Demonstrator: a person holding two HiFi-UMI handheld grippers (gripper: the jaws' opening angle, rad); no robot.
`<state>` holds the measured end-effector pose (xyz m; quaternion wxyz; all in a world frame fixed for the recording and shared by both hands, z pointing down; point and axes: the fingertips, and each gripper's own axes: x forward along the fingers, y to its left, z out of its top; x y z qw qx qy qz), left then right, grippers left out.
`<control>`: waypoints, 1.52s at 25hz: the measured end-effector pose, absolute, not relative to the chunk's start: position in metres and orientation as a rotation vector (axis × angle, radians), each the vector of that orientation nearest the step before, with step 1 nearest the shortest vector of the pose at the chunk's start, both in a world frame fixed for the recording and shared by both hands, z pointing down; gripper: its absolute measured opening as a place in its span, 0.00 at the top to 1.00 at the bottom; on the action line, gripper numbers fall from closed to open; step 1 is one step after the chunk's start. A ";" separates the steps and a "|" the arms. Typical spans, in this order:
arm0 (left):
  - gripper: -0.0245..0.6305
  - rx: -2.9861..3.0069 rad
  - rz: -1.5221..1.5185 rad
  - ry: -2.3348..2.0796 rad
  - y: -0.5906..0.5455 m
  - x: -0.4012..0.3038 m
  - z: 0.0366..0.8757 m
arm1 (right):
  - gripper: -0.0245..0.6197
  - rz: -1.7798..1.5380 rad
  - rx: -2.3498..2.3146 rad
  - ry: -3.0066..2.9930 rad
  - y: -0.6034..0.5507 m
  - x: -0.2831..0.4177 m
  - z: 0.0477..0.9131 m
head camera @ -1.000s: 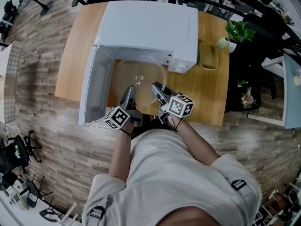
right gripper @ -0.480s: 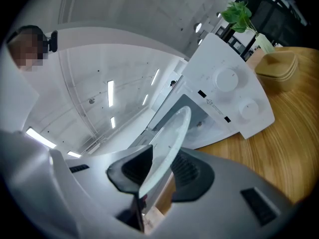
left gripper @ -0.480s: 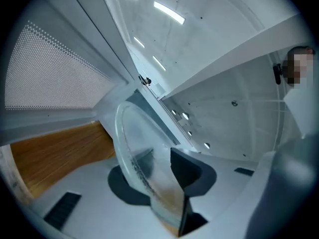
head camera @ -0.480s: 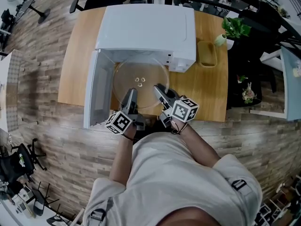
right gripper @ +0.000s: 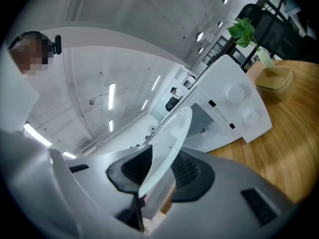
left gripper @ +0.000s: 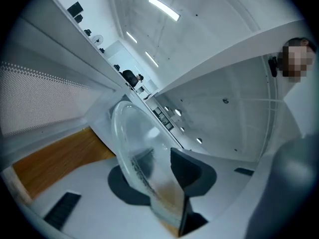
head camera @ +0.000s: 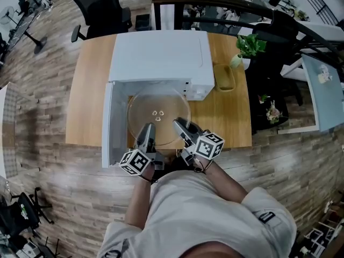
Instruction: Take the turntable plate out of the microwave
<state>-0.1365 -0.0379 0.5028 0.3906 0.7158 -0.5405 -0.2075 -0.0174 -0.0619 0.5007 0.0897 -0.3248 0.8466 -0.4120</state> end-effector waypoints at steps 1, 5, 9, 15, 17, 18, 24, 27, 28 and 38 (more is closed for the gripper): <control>0.76 1.829 -0.531 -1.366 -0.039 -0.137 0.499 | 0.77 -1.213 -0.971 2.514 -0.062 -0.017 0.497; 0.76 1.870 -0.555 -1.331 -0.044 -0.136 0.485 | 0.77 -1.154 -1.003 2.507 -0.063 -0.016 0.481; 0.76 1.900 -0.566 -1.303 -0.048 -0.132 0.473 | 0.77 -1.112 -1.029 2.499 -0.064 -0.011 0.466; 0.76 1.951 -0.573 -1.275 -0.050 -0.126 0.450 | 0.77 -1.052 -1.049 2.483 -0.063 -0.005 0.445; 0.76 1.958 -0.579 -1.267 -0.051 -0.124 0.445 | 0.77 -1.037 -1.054 2.482 -0.062 -0.003 0.439; 0.76 1.962 -0.580 -1.264 -0.051 -0.123 0.444 | 0.77 -1.032 -1.056 2.481 -0.062 -0.002 0.438; 0.76 1.984 -0.576 -1.259 -0.052 -0.122 0.438 | 0.77 -1.007 -1.050 2.492 -0.062 -0.001 0.433; 0.76 1.981 -0.585 -1.261 -0.053 -0.124 0.437 | 0.77 -1.001 -1.045 2.502 -0.064 -0.003 0.430; 0.76 1.981 -0.586 -1.262 -0.053 -0.124 0.436 | 0.77 -1.000 -1.043 2.504 -0.065 -0.003 0.430; 0.76 1.993 -0.573 -1.260 -0.059 -0.124 0.432 | 0.77 -1.005 -1.043 2.496 -0.069 -0.004 0.428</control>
